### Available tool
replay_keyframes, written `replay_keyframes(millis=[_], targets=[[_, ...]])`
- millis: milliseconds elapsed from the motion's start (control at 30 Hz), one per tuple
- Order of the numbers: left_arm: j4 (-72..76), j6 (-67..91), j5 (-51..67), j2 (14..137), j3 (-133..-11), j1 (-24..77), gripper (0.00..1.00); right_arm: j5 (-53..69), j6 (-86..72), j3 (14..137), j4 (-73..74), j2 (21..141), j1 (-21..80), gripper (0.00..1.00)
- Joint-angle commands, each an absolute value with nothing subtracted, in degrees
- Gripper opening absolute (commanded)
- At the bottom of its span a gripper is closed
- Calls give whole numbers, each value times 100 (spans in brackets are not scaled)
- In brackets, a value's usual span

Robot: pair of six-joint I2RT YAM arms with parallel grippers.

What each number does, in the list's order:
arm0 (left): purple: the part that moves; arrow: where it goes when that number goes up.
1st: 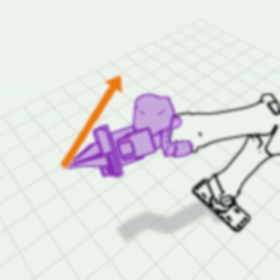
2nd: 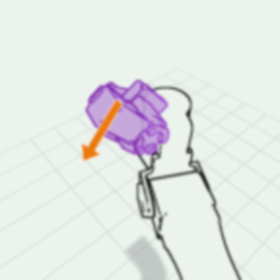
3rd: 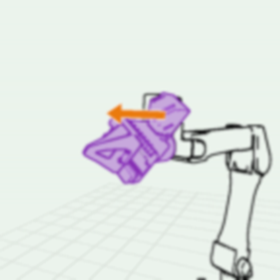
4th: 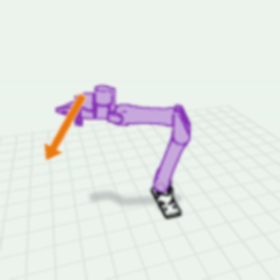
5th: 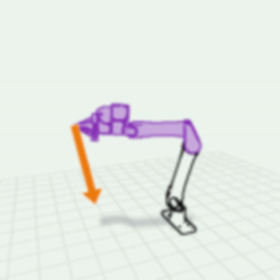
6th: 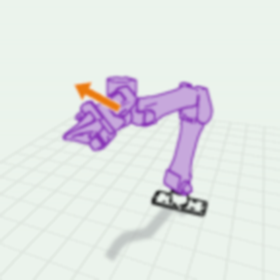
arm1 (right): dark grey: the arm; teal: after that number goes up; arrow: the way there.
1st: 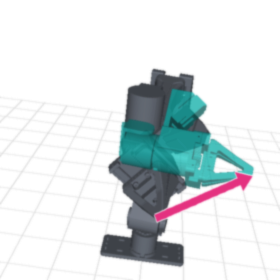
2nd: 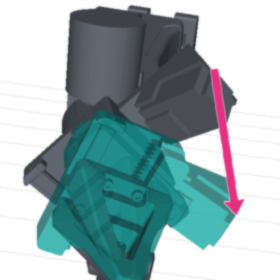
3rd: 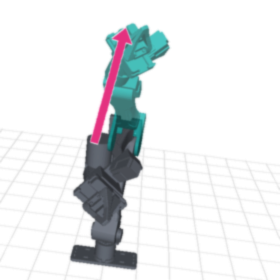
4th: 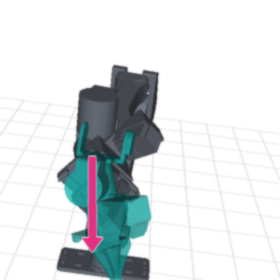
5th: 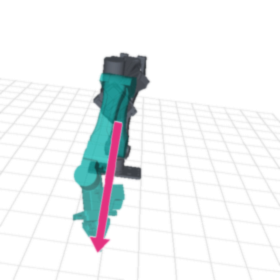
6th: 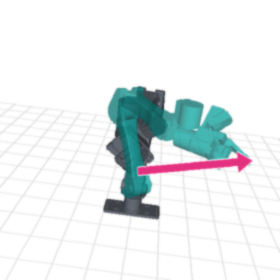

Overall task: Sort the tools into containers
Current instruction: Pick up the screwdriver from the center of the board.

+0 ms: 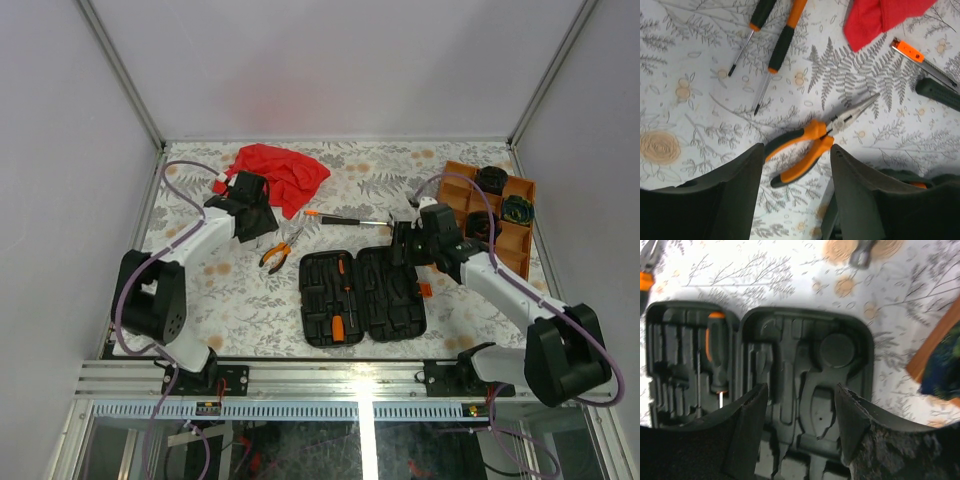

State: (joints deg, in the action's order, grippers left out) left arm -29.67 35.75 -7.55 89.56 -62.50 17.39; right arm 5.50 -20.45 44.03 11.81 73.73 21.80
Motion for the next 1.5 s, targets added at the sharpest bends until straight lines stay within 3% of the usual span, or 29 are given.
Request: replay_keyframes(millis=[0, 267, 733, 867, 967, 1167, 1467], targets=[[-3061, 3187, -968, 9538, -6765, 1632, 52, 1519, -2431, 4093, 544, 6912, 2214, 62], [-3009, 2875, -1589, 10611, -7468, 1532, 38, 1836, -2344, 3797, 445, 6806, 2206, 60], [-2795, 2469, -1500, 11473, -7919, 1469, 34, 2108, -2242, 3651, 286, 6870, 2214, 56], [-2794, 2498, -1385, 11650, -7963, 1468, 25, 2120, -2199, 3724, 376, 6895, 2215, 55], [-2848, 2607, -1433, 11706, -7954, 1459, 11, 2071, -2197, 3752, 438, 6867, 2207, 54], [-2948, 2806, -1559, 11427, -7914, 1467, 0, 1734, -2149, 3897, 684, 6691, 2210, 54], [-2488, 2879, -939, 9669, -7223, 1602, 0, 1072, -2277, 4192, 747, 5864, 2213, 59]])
